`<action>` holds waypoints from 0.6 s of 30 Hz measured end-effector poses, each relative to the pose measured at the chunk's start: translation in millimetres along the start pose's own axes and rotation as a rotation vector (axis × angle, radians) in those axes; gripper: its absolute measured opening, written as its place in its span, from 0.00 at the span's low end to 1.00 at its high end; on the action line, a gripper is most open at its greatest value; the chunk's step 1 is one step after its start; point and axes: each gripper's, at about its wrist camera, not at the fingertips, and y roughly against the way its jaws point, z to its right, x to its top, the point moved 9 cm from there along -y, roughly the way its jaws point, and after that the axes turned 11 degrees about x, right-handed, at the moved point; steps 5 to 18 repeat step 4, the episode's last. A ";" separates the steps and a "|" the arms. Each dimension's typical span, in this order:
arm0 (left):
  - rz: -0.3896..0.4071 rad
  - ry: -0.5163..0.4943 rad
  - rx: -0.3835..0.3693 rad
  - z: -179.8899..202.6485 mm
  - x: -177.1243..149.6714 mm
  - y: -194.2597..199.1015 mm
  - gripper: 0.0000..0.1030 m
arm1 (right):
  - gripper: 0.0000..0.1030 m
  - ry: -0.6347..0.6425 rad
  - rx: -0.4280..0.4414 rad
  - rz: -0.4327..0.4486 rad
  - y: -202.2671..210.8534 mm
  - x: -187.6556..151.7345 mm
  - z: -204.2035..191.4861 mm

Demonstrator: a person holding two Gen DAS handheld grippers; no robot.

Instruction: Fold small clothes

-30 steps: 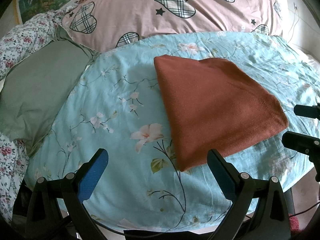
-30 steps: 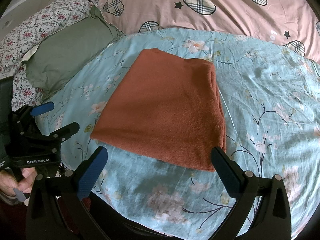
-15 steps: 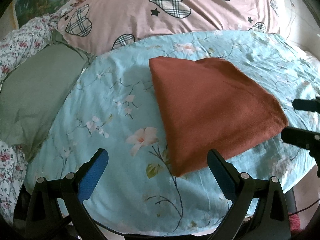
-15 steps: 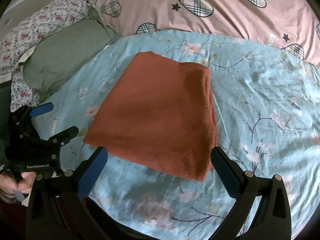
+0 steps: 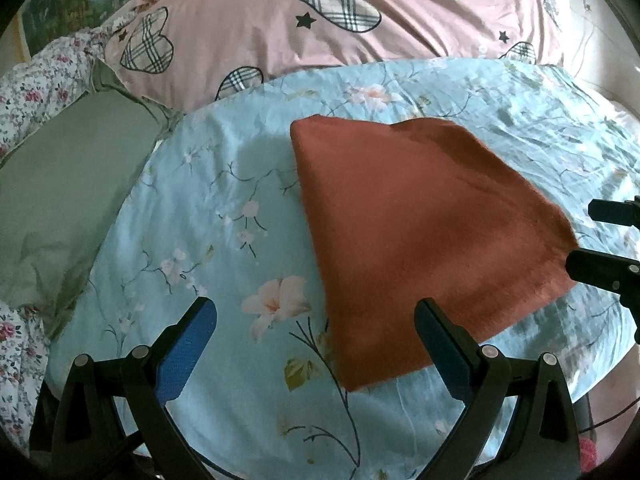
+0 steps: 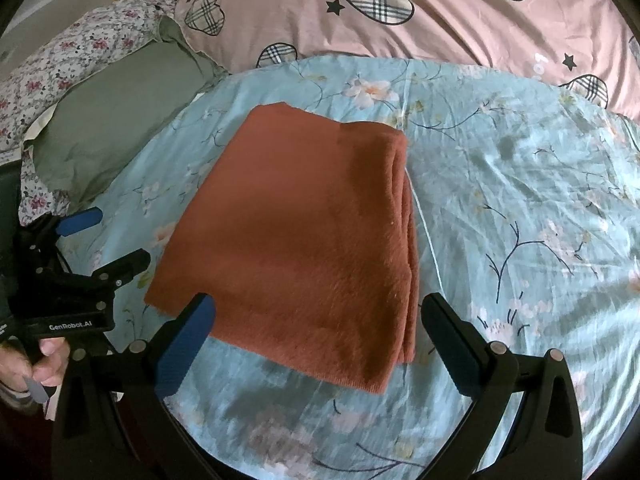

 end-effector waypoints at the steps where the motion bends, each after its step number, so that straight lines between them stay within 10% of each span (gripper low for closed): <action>1: -0.005 0.002 0.000 -0.4 1.0 -2.3 0.97 | 1.00 -0.001 0.002 0.000 -1.2 0.7 0.9; 18: -0.011 0.009 0.001 -0.5 4.2 -6.5 0.97 | 1.00 -0.006 0.009 -0.005 -6.8 3.6 4.2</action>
